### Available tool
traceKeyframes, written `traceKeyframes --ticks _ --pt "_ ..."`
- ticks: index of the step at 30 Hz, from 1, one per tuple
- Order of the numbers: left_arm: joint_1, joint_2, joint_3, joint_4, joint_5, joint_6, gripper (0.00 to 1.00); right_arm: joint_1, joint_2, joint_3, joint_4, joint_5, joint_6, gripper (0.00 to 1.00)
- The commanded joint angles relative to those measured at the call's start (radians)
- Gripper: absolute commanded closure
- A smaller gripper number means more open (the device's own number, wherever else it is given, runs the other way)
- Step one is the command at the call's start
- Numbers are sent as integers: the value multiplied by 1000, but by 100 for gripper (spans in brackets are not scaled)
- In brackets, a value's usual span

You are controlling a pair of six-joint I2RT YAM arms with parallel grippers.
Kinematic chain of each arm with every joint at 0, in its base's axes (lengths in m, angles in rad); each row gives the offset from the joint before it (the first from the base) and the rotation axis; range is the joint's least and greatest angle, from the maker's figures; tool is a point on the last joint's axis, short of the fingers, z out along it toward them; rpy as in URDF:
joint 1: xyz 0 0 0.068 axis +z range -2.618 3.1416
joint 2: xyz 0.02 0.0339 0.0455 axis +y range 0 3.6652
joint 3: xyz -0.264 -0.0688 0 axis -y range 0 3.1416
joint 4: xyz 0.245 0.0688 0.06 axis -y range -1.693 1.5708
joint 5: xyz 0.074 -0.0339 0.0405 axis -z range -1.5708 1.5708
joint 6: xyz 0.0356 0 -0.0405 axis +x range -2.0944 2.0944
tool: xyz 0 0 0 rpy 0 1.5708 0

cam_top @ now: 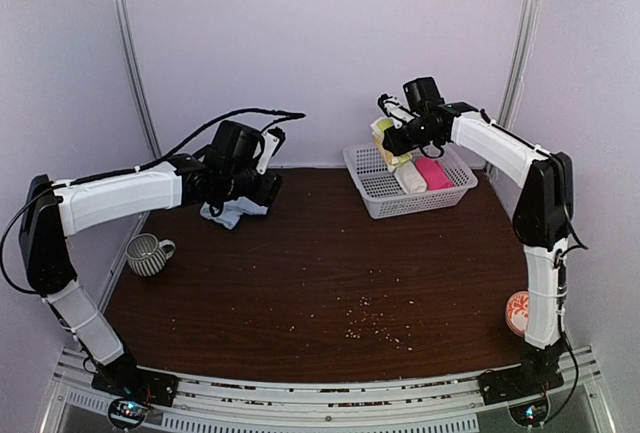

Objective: Roll the towels
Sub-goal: Place the towel in the storage box.

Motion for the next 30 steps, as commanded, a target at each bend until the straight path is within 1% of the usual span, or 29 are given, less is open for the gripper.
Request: traceKeyframes --ticks 1,5,11,13,17,30 --pt "9 -55 -43 67 -23 20 31 -55 128 158 -3 194 95 100" --pt "10 -69 -76 77 3 19 31 -91 200 188 0 198 110 100" --pt "12 -67 -60 51 93 -12 32 -101 273 222 -10 179 107 100" --pt "12 -68 -59 47 103 -14 33 -102 305 249 -30 159 113 100" --pt "11 -71 -53 38 103 -12 33 -103 337 251 -34 131 130 100" --pt "12 -56 -45 24 121 -14 33 -102 418 263 -27 167 112 100"
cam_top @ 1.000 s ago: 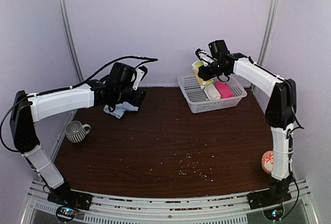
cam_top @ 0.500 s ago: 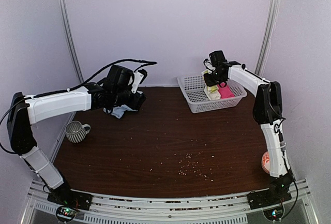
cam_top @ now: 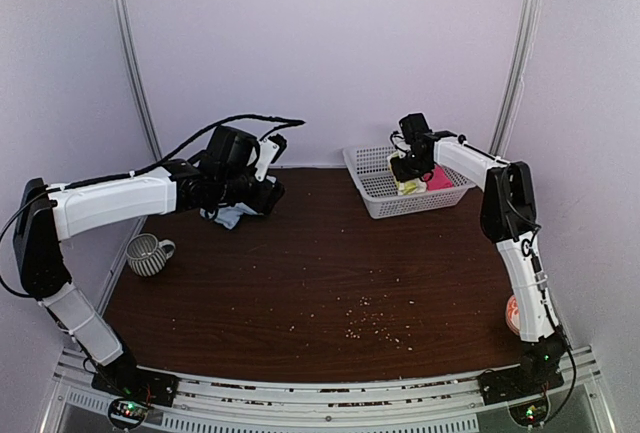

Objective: Roll the towels
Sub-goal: Place the towel in the storage box.

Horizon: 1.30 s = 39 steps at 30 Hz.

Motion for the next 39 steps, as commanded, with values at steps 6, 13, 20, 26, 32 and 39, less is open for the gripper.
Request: traceKeyframes --ticks 6,13,20,26,32,39 --pt "9 -10 21 4 32 -14 33 -2 56 46 9 50 -6 96" --pt "8 3 28 -5 42 -14 34 0 81 47 8 103 -24 83" --pt "9 6 29 -6 44 -13 34 -1 93 47 -7 111 -37 59" --pt "9 15 34 -12 47 -13 34 -1 85 47 -21 89 -35 49" --pt "9 19 36 -14 51 -13 34 1 54 46 -29 60 -30 43" --pt "8 30 37 -17 63 -12 34 11 -7 36 -48 21 -30 35"
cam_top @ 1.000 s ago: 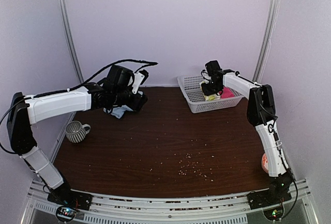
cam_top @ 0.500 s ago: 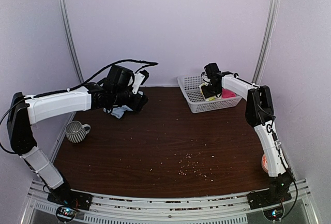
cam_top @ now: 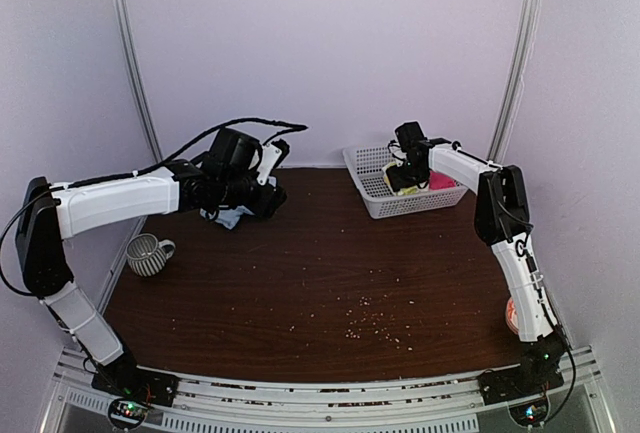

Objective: Roll the towels
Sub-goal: Place the towel in the storage box, then adjust the towel in the storage box.

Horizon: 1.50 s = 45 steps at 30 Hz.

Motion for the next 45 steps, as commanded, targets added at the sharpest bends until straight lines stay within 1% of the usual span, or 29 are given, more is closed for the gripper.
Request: traceKeyframes --ticks 1,5,10,13,18,19,20,21,22,23,24,25,35,45 --pt "8 15 32 14 29 -8 35 12 -82 5 -48 -33 3 35" --pt "8 16 33 13 45 -8 35 22 -106 -6 -51 -53 8 33" --pt "8 14 32 14 50 -6 35 37 -123 -9 -56 -33 4 29" --pt "9 12 32 13 60 -5 35 46 -139 -12 -61 -18 1 29" --pt "8 13 33 13 65 -1 35 70 -202 -26 -56 -52 -12 28" --pt "9 14 33 12 66 -1 35 76 -209 -26 -52 -77 -17 30" --pt "9 15 33 12 67 -1 35 79 -212 -26 -44 -99 -12 36" --pt "9 15 34 11 70 0 35 81 -210 -25 -36 -118 -2 48" --pt "8 16 34 11 72 0 35 81 -203 -25 -29 -139 6 67" --pt "9 17 35 10 74 -1 35 81 -190 -21 -21 -140 18 84" --pt "8 17 36 9 75 -1 35 81 -174 -13 -20 -124 31 98" --pt "7 18 36 9 75 0 35 81 -155 -3 -21 -116 35 100" --pt "7 27 48 -10 57 5 34 78 -32 25 -12 -131 31 100" --pt "9 37 51 -12 67 6 34 34 22 36 9 36 47 100"
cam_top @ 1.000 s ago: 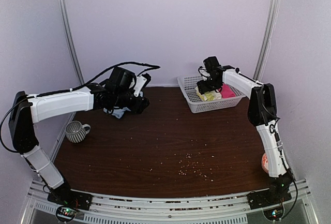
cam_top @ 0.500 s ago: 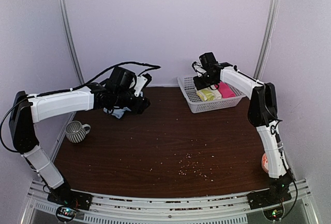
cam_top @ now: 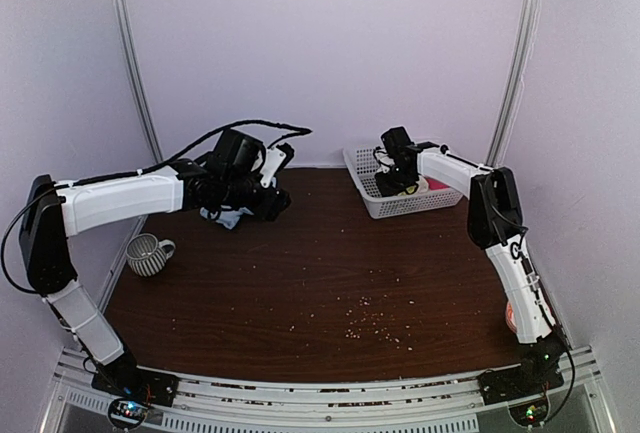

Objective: Roll the towels
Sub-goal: Adjust the towel in the storage box, then pick up the towel from the corner of the board.

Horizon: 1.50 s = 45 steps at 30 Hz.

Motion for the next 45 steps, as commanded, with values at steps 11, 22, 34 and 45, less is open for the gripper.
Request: traceKeyframes --ticks 11,22,34,45 --pt "8 21 33 10 9 3 35 -42 -6 38 29 -161 -5 95" --pt "31 28 34 11 23 -15 33 -43 -201 -13 34 -201 0 69" --pt "123 8 43 41 -64 -34 15 -77 -710 -412 116 -387 -51 57" --pt "197 433 471 -162 -140 -120 37 -91 -1372 -1400 554 -430 -70 0"
